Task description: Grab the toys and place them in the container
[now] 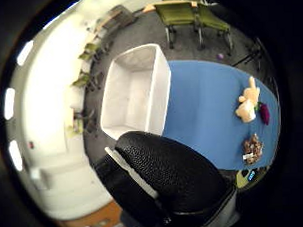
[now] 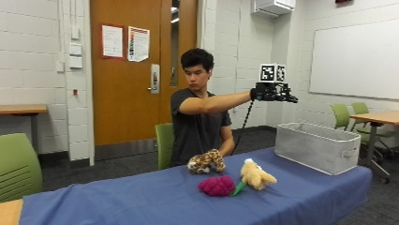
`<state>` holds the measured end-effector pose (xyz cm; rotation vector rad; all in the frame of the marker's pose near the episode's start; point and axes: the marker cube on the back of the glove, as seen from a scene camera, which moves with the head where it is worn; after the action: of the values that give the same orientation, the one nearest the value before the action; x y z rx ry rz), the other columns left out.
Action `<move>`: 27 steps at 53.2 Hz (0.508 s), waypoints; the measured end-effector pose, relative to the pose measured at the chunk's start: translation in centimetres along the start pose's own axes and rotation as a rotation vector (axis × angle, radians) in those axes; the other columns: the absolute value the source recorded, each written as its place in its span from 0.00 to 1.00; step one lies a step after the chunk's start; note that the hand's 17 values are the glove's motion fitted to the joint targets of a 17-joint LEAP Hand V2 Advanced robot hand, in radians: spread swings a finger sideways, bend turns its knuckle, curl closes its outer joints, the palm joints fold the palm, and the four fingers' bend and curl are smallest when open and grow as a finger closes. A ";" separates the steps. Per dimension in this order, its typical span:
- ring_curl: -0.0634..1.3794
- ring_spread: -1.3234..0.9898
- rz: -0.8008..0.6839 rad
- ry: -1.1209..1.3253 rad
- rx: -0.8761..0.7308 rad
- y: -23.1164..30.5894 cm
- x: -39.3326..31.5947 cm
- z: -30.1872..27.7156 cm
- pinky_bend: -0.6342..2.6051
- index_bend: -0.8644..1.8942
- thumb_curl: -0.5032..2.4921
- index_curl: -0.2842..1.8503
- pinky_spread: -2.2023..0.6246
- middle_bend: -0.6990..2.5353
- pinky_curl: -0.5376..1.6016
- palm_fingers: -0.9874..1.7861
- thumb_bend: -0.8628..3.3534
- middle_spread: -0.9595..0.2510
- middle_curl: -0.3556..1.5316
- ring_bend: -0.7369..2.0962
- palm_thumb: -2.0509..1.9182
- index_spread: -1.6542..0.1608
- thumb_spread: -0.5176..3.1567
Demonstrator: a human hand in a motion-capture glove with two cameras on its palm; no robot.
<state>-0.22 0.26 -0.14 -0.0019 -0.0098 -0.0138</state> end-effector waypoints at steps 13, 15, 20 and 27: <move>0.09 0.48 -0.015 -0.005 0.003 0.6 1.1 -0.3 0.34 0.38 0.17 0.20 0.76 0.29 0.34 0.39 0.18 0.73 0.27 0.33 0.47 0.81 0.37; 0.09 0.47 -0.018 -0.008 0.000 0.8 1.2 -0.3 0.34 0.38 0.17 0.21 0.75 0.29 0.34 0.39 0.18 0.73 0.27 0.33 0.47 0.80 0.38; 0.11 0.46 -0.023 -0.016 -0.002 1.0 1.5 -0.2 0.35 0.38 0.17 0.23 0.75 0.29 0.35 0.38 0.18 0.73 0.29 0.33 0.47 0.80 0.40; 0.13 0.46 -0.037 -0.018 -0.033 2.0 2.4 -0.1 0.35 0.38 0.17 0.24 0.75 0.29 0.36 0.38 0.17 0.72 0.31 0.33 0.47 0.79 0.40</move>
<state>2.22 2.27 -0.22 -0.0352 -0.0273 -0.0513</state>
